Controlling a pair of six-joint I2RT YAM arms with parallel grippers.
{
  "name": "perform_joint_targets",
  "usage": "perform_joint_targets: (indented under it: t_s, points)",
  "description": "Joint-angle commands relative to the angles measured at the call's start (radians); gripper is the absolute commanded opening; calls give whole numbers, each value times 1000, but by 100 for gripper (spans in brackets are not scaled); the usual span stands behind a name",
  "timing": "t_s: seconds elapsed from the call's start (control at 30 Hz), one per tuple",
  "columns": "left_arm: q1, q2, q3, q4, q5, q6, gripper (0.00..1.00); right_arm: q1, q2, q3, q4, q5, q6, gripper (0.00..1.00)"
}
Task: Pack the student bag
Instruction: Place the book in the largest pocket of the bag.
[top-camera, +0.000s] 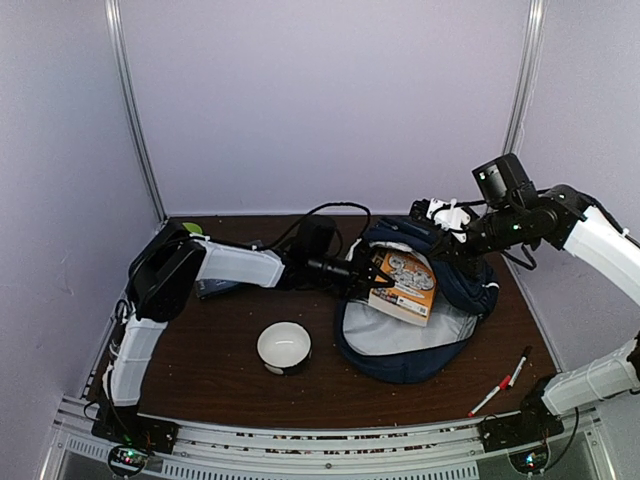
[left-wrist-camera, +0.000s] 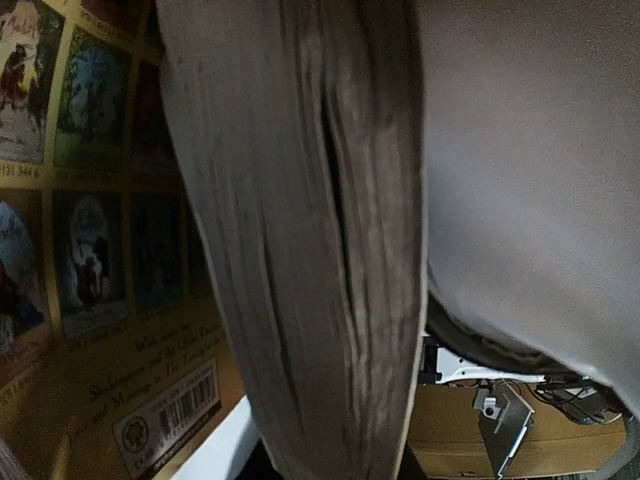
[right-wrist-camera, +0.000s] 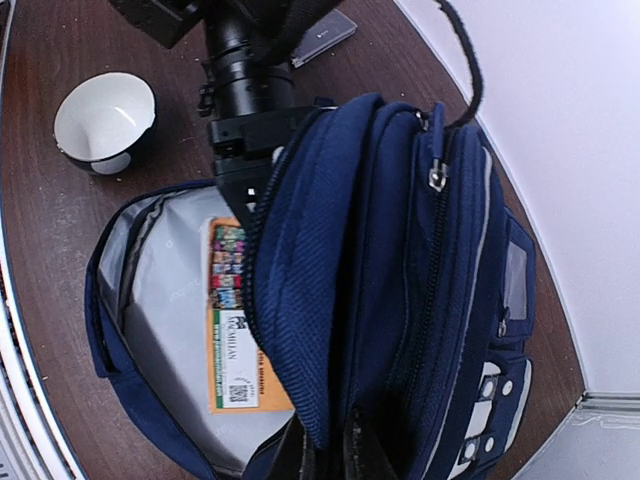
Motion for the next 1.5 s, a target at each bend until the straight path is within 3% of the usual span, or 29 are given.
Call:
perform_joint_targets:
  t_s: [0.0,0.07,0.17,0.33,0.5,0.63,0.77,0.9,1.03,1.1,1.3,1.47]
  points:
    - [52,78,190,-138,-85,50,0,9,-65,4,22,-131,-51,0]
    - [62,117,224,-158,-102,38,3,9,-65,-2,20,-130,-58,0]
    - [65,139,242,-175,-119,42,17,9,-65,-12,23,-128,-63,0]
    - [65,76,228,-245,-133,119,34,6,-64,-27,45,-77,-61,0]
    - [65,-47,116,-262,-148,173,44,-18,-60,-53,98,-2,-39,0]
    - [65,-145,-2,-263,-165,215,45,-38,-64,-62,125,17,-17,0]
    - [63,-245,-88,-403,-256,371,45,-40,-58,-45,137,42,8,0]
    - [29,-381,-185,-490,-423,593,41,-40,-45,-29,149,51,39,0]
    - [-69,-462,-268,-497,-521,871,18,-40,-35,-19,150,40,53,0]
    - [-128,-484,-318,-478,-556,1013,0,-41,-34,-17,154,38,61,0]
    - [-221,-411,-304,-530,-728,1235,0,-39,-27,-7,154,10,73,0]
    - [-221,-302,-188,-569,-789,1304,0,-40,-34,-16,140,-34,61,0]
